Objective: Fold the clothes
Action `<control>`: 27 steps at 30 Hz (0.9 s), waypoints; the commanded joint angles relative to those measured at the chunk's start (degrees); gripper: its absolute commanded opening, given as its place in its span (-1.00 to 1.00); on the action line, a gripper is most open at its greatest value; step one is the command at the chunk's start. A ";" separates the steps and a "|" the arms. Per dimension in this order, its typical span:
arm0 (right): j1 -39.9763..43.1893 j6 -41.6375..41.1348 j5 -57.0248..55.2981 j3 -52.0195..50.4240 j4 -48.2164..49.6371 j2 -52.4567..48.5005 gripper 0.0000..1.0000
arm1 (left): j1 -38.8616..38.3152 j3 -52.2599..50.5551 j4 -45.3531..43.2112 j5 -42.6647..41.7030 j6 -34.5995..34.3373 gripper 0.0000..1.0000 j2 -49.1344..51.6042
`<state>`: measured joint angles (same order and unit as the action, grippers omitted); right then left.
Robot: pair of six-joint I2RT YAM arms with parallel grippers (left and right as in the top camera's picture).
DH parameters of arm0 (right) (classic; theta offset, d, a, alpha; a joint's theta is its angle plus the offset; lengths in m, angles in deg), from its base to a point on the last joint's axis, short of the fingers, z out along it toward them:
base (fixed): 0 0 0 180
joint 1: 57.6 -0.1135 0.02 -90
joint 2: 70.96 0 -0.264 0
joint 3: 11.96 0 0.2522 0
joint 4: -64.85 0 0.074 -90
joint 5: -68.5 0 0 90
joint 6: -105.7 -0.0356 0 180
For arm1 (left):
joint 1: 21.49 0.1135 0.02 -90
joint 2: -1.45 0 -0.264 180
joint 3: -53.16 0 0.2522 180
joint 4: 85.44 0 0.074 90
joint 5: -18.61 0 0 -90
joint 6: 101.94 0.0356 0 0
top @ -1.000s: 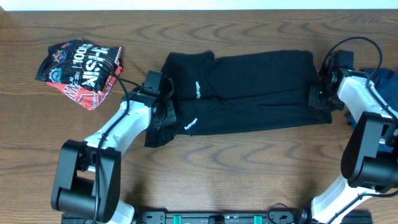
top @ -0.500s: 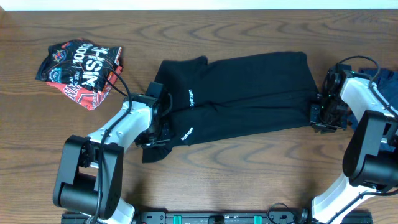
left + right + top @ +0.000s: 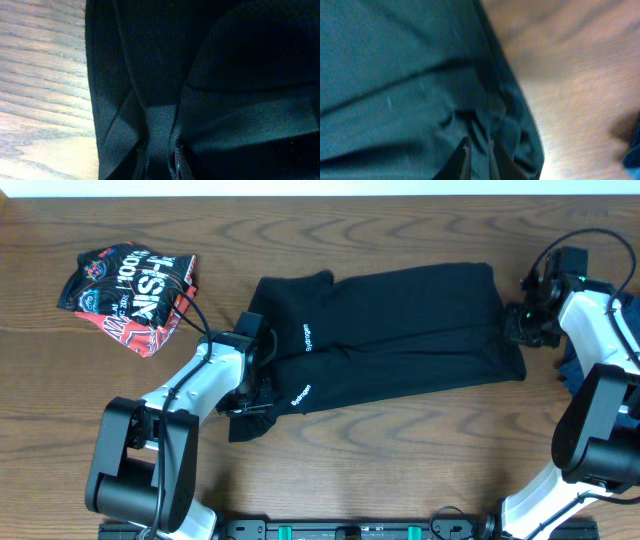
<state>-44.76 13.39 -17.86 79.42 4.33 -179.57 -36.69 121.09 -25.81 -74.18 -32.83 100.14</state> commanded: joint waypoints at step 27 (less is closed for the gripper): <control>0.50 -7.23 -15.04 -3.30 -22.51 -11.37 -0.98 | 0.09 -0.55 4.46 7.15 0.74 -0.58 0.50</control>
<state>-44.92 10.36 -28.31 77.63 -16.48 -188.99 -36.69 120.96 -21.90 -68.82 -32.67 100.14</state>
